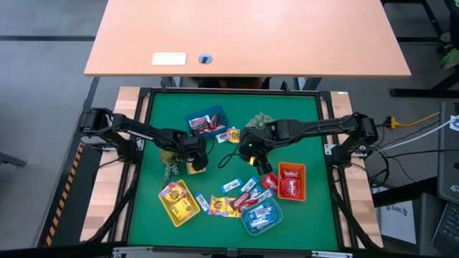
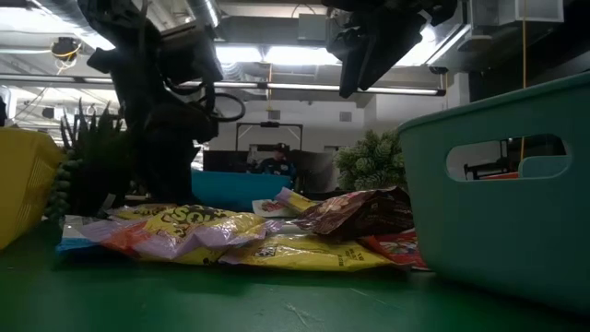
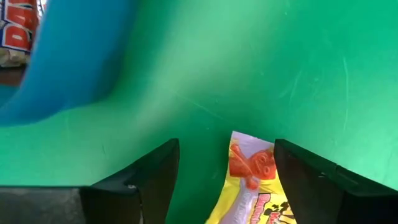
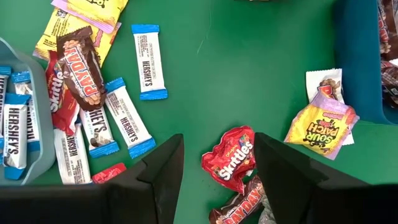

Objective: Sort candy
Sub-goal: Put the yellow candy into the yellow bin

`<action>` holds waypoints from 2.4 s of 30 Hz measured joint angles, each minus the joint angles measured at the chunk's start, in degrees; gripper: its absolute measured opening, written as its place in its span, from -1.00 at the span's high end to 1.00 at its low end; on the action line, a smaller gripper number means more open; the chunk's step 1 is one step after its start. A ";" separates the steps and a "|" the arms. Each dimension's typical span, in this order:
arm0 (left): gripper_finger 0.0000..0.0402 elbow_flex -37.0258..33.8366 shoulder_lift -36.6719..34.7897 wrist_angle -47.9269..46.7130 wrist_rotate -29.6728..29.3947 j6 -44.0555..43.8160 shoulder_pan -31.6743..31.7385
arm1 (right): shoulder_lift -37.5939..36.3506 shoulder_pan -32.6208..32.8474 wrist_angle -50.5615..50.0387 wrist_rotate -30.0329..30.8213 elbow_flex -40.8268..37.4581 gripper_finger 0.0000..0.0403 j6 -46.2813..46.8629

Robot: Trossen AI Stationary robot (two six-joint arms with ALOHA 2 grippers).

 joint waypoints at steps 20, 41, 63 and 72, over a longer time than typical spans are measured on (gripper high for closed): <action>0.51 -0.79 0.00 1.05 3.30 2.03 -2.08 | 0.00 0.00 0.02 -0.01 0.00 0.03 0.00; 1.00 1.56 0.02 0.98 6.78 1.84 -2.10 | 0.02 0.00 0.02 0.00 0.00 0.03 0.00; 1.00 6.42 0.04 1.44 4.90 17.78 -2.73 | 0.02 0.01 0.02 -0.02 0.00 0.03 0.00; 1.00 6.42 0.04 0.34 4.33 35.02 -3.13 | 0.02 0.00 0.02 -0.02 0.00 0.03 -0.02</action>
